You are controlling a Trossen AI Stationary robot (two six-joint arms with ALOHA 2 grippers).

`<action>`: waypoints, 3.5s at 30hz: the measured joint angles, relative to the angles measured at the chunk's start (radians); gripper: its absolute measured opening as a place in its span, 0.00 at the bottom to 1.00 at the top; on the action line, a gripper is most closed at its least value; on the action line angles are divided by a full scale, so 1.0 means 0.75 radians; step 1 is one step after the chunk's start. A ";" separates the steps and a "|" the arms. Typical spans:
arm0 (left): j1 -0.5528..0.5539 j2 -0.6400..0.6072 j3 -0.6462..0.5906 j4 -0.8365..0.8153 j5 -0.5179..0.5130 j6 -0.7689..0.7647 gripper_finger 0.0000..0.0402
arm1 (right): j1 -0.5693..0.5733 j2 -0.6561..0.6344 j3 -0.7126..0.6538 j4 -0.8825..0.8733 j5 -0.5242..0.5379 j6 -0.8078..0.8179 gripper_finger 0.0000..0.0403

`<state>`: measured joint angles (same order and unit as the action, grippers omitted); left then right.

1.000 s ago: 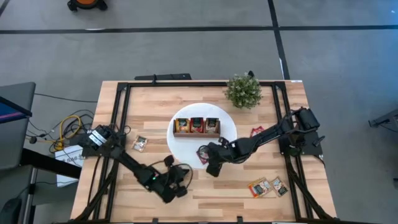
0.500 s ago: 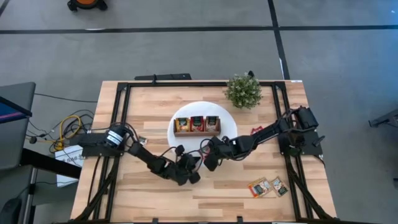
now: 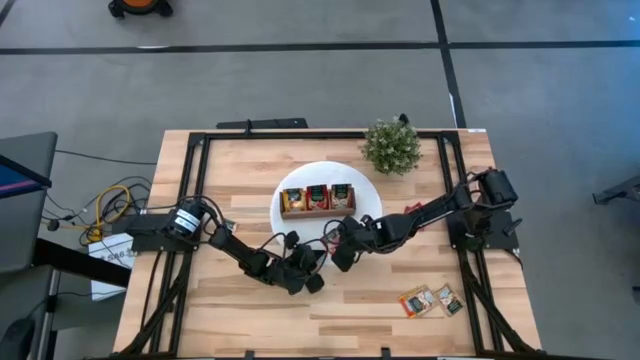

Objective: Pick & Place Tea
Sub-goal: Put the red tea bag into the middle section of the wooden organizer

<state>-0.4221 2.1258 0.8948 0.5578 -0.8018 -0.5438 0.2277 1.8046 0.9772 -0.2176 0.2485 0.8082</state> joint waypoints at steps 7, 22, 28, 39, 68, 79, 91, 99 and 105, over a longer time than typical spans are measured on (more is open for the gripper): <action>0.002 0.002 -0.001 0.025 0.027 0.005 0.00 | -0.058 -0.004 -0.151 0.239 -0.105 0.076 0.45; 0.032 0.002 -0.002 0.030 0.050 0.006 0.00 | -0.072 0.000 -0.220 0.465 -0.236 0.088 0.42; 0.035 0.003 -0.001 0.030 0.064 0.006 0.00 | -0.070 0.002 -0.220 0.505 -0.347 0.063 0.41; 0.020 0.002 -0.001 0.030 0.061 0.023 0.00 | -0.036 0.002 -0.220 0.560 -0.384 -0.002 0.37; -0.209 -0.518 -0.003 -0.730 -0.093 -0.056 0.33 | 0.238 0.001 -0.219 0.618 0.105 -0.187 0.00; -0.003 -0.420 -0.002 -0.172 0.218 0.246 0.56 | 0.271 -0.001 -0.218 0.638 0.166 -0.258 0.00; 0.019 -0.392 -0.002 -0.219 0.355 0.320 0.32 | 0.301 -0.001 -0.218 0.651 0.166 -0.278 0.00; 0.007 -0.392 -0.002 -0.234 0.351 0.334 0.06 | 0.299 -0.001 -0.218 0.651 0.168 -0.278 0.00; -0.048 -0.415 0.028 -0.314 0.343 0.436 0.00 | 0.299 -0.001 -0.217 0.651 0.155 -0.276 0.01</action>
<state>-0.4578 1.8147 0.9156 0.3225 -0.5447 -0.2168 0.4519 1.8040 0.8142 0.2707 0.3647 0.6015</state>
